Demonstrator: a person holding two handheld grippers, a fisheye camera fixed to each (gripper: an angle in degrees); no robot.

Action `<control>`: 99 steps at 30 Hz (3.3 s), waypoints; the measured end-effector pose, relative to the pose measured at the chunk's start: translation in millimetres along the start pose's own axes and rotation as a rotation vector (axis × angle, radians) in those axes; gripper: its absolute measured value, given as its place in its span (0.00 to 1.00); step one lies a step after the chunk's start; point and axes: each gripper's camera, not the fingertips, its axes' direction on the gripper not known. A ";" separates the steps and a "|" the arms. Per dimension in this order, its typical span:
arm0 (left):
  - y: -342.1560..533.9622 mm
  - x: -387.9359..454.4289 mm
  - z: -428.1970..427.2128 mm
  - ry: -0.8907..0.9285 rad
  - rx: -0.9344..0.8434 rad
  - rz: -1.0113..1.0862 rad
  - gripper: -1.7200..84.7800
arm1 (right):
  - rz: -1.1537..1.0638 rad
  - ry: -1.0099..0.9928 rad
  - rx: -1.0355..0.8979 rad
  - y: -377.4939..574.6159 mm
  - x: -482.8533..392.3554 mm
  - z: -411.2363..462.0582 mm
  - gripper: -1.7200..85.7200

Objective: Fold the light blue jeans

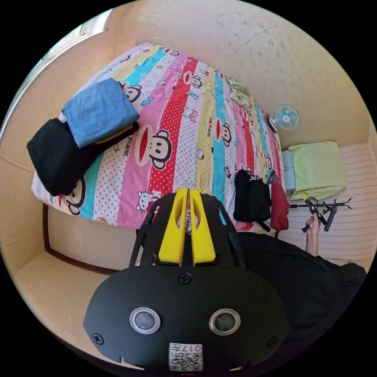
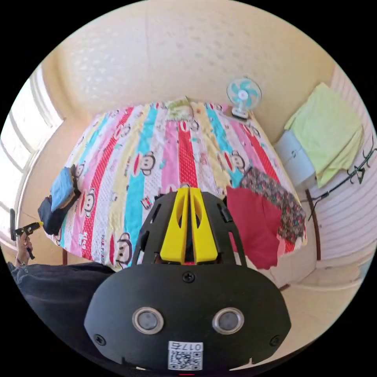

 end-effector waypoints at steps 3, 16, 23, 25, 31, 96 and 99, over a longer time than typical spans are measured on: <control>-16.9 -27.0 -23.2 -0.068 0.053 0.016 0.03 | -0.059 -0.089 0.275 -28.3 -93.5 -73.3 0.02; -159.6 -229.6 -61.6 0.077 0.143 -0.297 0.15 | -0.077 -0.371 0.927 95.5 -253.1 -228.9 0.02; -279.3 -297.9 31.5 0.139 -0.050 -0.400 0.15 | -0.032 -0.314 0.956 154.9 -284.5 -275.1 0.03; -296.3 -300.0 50.4 0.122 -0.092 -0.437 0.15 | 0.006 -0.318 0.972 165.7 -283.8 -283.2 0.03; -316.6 -227.7 20.0 0.300 0.032 -0.297 0.04 | 0.109 -0.458 1.037 192.3 -273.9 -272.3 0.04; 0.1 465.8 -121.8 0.622 0.489 0.882 0.10 | -0.311 -0.890 0.465 85.4 -390.2 73.8 0.11; 10.3 427.7 -121.6 0.688 0.514 0.631 0.13 | -0.254 -0.985 0.483 80.8 -366.4 70.1 0.10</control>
